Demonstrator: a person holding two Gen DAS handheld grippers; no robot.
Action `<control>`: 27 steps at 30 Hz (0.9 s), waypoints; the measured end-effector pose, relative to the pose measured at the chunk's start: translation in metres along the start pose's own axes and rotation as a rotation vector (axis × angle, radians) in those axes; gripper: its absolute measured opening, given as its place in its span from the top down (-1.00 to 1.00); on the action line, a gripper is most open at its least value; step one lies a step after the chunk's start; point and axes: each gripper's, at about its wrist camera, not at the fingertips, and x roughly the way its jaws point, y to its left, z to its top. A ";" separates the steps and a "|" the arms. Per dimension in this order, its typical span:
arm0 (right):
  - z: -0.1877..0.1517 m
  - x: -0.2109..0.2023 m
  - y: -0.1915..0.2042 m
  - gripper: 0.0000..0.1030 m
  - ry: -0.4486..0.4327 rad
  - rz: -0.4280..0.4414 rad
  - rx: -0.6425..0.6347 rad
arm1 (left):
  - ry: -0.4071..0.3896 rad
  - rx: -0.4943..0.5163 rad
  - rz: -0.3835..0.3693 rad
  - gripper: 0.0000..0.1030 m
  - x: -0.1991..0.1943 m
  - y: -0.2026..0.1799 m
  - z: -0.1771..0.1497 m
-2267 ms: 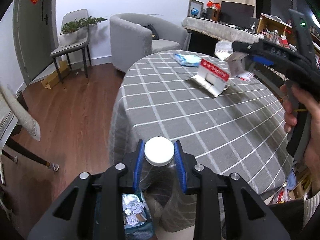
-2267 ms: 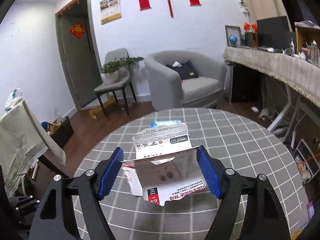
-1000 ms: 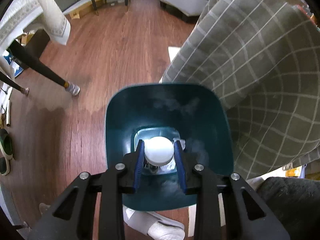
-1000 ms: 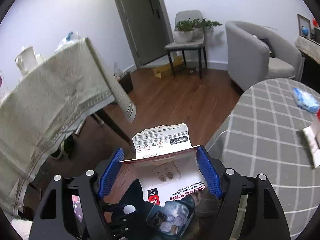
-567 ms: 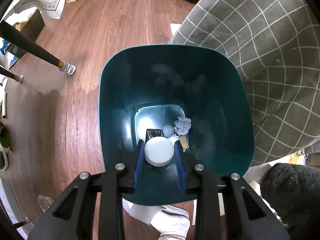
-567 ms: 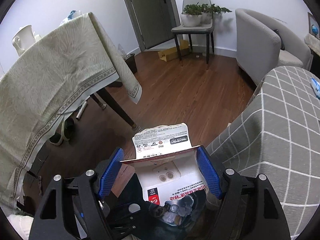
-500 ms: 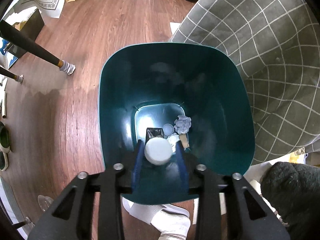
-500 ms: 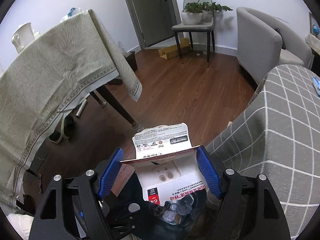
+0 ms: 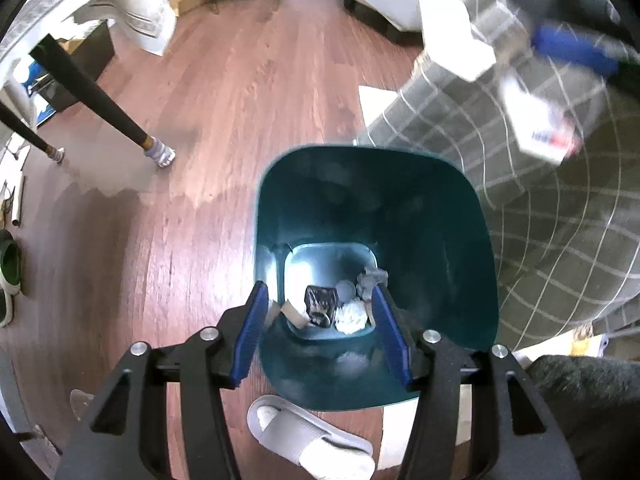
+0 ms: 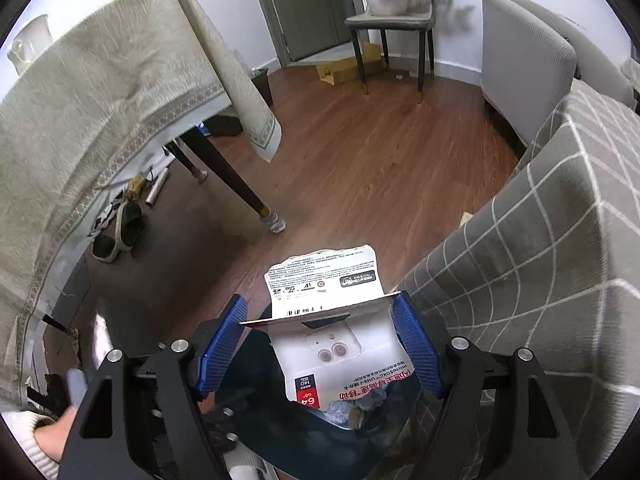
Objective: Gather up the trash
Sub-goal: 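Open the left gripper to drop the white lid into the teal bin, then lower the SanDisk package into the teal bin and open the right gripper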
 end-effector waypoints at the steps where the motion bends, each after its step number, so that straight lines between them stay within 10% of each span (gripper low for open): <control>1: -0.002 0.005 0.000 -0.48 0.012 -0.002 0.002 | -0.014 -0.015 0.001 -0.12 -0.005 0.003 0.001; 27: -0.094 0.105 0.011 -0.48 0.312 -0.059 -0.089 | -0.403 -0.025 -0.059 0.28 -0.144 -0.023 0.048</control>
